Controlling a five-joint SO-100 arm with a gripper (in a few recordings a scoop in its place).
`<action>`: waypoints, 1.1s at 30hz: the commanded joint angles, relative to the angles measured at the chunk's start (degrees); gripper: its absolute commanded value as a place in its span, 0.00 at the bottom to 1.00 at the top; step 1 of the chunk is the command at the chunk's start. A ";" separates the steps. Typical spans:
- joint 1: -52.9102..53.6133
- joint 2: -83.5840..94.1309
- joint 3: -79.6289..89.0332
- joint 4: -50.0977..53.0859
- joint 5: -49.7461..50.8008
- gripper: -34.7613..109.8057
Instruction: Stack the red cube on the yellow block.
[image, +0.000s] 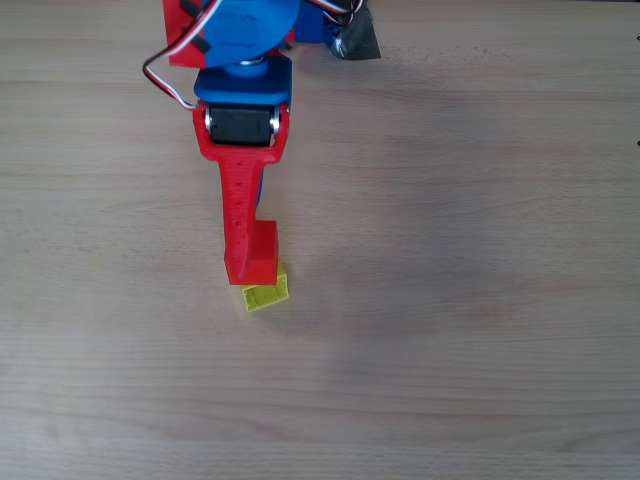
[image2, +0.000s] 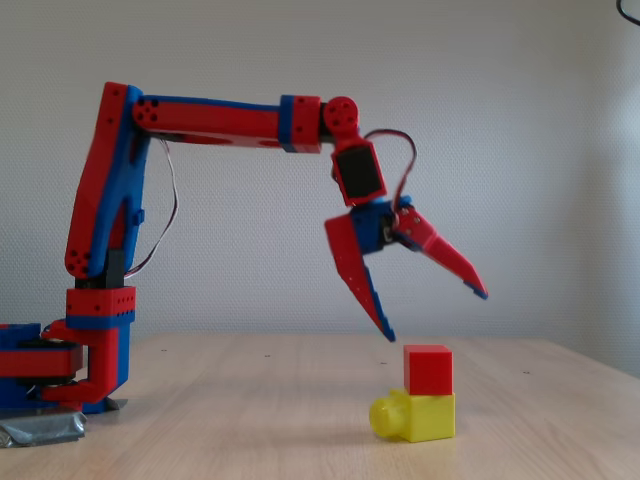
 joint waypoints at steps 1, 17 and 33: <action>-1.76 14.77 0.62 2.11 -0.62 0.53; -10.81 53.88 55.11 -14.15 0.44 0.24; -8.79 88.24 78.84 -4.31 3.16 0.24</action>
